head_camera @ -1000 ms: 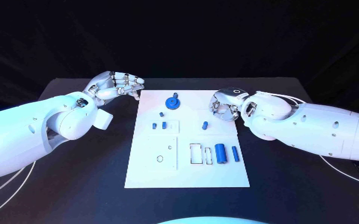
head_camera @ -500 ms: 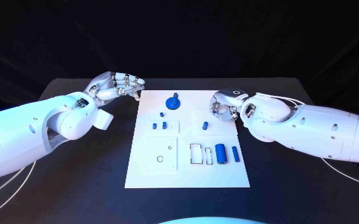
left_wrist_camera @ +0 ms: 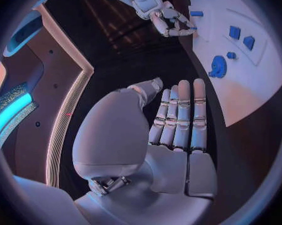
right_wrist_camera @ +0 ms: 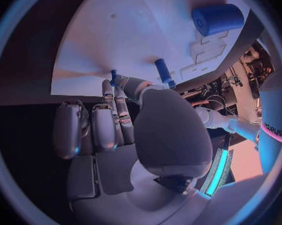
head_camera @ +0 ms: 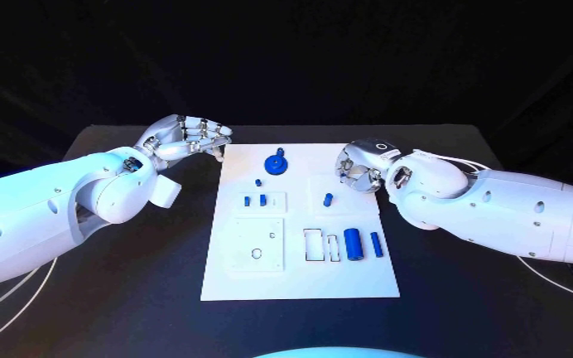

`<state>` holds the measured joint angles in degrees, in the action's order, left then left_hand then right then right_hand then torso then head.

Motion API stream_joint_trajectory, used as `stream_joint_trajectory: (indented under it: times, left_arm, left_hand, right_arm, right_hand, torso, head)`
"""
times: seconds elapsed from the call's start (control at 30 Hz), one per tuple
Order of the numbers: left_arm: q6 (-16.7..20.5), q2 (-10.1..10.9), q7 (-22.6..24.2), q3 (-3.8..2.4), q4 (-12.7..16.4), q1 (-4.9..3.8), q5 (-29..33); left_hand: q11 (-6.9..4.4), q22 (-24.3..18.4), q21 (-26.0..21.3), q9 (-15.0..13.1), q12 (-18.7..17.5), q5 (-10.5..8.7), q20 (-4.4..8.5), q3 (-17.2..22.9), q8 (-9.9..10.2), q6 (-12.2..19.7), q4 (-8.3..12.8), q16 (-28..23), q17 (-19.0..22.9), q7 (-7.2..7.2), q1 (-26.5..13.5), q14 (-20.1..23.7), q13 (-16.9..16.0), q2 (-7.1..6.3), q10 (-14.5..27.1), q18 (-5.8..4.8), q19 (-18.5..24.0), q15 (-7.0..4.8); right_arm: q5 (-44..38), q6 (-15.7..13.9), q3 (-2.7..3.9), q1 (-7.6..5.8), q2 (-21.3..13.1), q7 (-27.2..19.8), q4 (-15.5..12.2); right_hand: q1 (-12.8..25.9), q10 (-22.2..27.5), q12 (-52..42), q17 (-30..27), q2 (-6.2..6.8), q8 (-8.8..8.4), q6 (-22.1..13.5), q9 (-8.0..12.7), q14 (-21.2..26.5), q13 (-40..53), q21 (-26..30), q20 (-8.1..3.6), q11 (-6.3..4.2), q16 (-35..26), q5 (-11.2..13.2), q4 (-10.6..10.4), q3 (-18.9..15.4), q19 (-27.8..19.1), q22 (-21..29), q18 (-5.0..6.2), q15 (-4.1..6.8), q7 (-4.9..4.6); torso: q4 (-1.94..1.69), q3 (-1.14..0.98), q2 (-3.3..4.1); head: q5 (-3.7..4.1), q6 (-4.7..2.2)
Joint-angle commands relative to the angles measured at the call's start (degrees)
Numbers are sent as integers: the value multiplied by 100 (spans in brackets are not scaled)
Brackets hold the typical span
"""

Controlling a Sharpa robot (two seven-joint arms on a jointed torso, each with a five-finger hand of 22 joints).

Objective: Assemble the parts on the task board

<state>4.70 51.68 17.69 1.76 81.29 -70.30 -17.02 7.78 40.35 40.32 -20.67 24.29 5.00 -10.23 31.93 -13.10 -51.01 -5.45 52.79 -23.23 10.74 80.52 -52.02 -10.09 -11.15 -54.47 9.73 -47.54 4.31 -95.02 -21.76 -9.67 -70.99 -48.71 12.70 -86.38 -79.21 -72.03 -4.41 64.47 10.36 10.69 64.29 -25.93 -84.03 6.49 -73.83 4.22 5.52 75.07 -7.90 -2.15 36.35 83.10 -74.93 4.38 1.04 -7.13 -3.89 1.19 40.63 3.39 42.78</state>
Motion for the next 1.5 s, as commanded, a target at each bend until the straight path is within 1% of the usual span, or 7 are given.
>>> stream_joint_trajectory:
  times: [0.03,0.4,0.6,0.7,1.03,1.13,1.5]
  left_arm:
    - [9,-2,34,-6,10,-1,-50]
    - [54,-2,48,-6,-38,-1,-19]
    - [79,-6,67,-6,-38,0,3]
    - [97,-13,79,-6,-31,0,9]
    - [165,-45,134,-6,17,25,79]
    - [169,-66,139,-5,34,35,105]
    - [169,-126,117,-4,24,42,129]
  left_hand:
    - [6,-6,-31,7,-12,-30,3,-54,18,8,-6,-35,10,39,34,-51,14,13,35,72,-39,4]
    - [36,-15,-50,37,-37,-26,1,-83,85,113,-20,-55,26,78,27,-68,39,6,102,66,-53,22]
    - [36,-15,-50,37,-37,-26,1,-83,85,113,-20,-55,26,78,27,-68,39,6,102,66,-53,22]
    - [36,-15,-50,37,-37,-26,1,-83,85,113,-20,-55,26,78,27,-68,39,6,102,66,-53,22]
    - [38,-16,-53,39,-37,-25,1,-84,89,118,-20,-56,27,81,31,-71,41,9,106,66,-55,23]
    - [38,-16,-54,39,-36,-22,1,-82,90,119,-17,-57,28,81,38,-73,42,12,108,67,-57,23]
    - [39,-17,-56,39,-35,-21,0,-85,90,117,-16,-60,30,81,41,-73,43,13,110,66,-58,24]
  right_arm:
    - [-39,-186,18,-34,-80,91,-89]
    - [534,-353,59,-228,-410,-87,-653]
    - [426,-395,62,-202,-364,-161,-1035]
    - [308,-355,60,-160,-274,-163,-1178]
    - [-85,-369,45,134,187,-166,-1462]
    - [-195,-374,37,286,374,-168,-1430]
    - [-396,-358,20,603,734,-122,-1239]
  right_hand:
    - [29,-293,-17,-2,-8,44,1,-16,-170,12,-44,12,-260,33,-30,-16,-8,47,-426,-85,55,19]
    - [40,-290,-5,-20,6,52,-7,-29,-166,13,-40,11,-261,27,-36,-13,-16,44,-426,-84,56,21]
    - [34,-285,4,-25,11,54,-16,-35,-164,13,-34,10,-261,27,-43,-4,-14,41,-423,-83,56,20]
    - [38,-285,7,-19,14,55,-19,-39,-165,13,-32,10,-259,31,-44,-3,-16,40,-422,-82,56,19]
    - [33,-284,12,-32,15,57,-25,-44,-162,14,-21,9,-260,26,-51,4,-14,36,-416,-80,56,19]
    - [25,-286,18,-47,18,61,-32,-52,-158,16,-12,8,-261,20,-70,17,-9,32,-411,-77,57,17]
    - [23,-286,23,-54,24,62,-41,-58,-157,18,-1,7,-259,19,-83,26,-7,28,-404,-75,57,14]
  torso:
    - [0,3,-2]
    - [1,1,0]
    - [6,-6,3]
    - [6,5,-6]
    - [-11,4,-10]
    - [-10,18,-5]
    - [-1,8,2]
  head:
    - [-2,0]
    - [-16,-12]
    - [-69,-11]
    - [-104,-2]
    - [-364,52]
    - [-461,60]
    - [-691,135]
